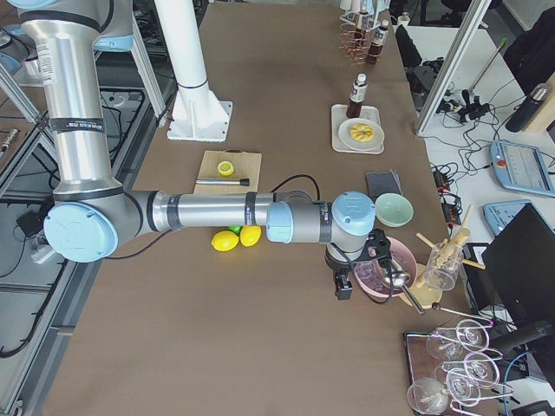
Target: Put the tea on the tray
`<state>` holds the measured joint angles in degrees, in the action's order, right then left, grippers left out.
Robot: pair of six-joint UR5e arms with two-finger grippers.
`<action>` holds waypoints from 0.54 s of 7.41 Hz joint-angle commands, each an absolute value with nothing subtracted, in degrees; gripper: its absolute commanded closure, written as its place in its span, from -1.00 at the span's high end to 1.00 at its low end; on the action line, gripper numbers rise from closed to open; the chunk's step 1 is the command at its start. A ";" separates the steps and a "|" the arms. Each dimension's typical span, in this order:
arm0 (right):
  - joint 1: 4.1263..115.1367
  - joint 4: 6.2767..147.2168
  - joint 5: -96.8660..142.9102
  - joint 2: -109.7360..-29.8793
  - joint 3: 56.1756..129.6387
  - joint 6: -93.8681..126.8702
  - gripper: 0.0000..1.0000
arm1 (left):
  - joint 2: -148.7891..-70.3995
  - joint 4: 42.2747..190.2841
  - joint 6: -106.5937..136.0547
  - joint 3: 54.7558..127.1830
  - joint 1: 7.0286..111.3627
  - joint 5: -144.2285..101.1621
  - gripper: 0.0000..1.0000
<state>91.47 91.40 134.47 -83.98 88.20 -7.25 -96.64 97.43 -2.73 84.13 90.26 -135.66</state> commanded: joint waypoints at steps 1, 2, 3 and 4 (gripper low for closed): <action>92.20 95.43 134.91 -83.41 91.12 -6.86 0.99 | -96.50 97.30 -2.72 84.29 90.26 -135.79 0.95; 92.20 97.28 134.83 -83.41 92.71 -6.86 0.99 | -96.50 97.38 -2.72 84.20 90.26 -135.70 0.95; 92.28 97.29 134.82 -83.50 92.99 -6.77 0.99 | -96.50 97.38 -2.72 84.03 90.26 -135.79 0.95; 92.29 97.29 134.74 -83.50 92.90 -6.77 0.99 | -96.42 97.38 -2.72 83.94 90.26 -135.62 0.95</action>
<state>92.23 96.73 134.83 -83.47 92.38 -6.83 -96.51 97.37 -2.72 84.12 90.26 -135.75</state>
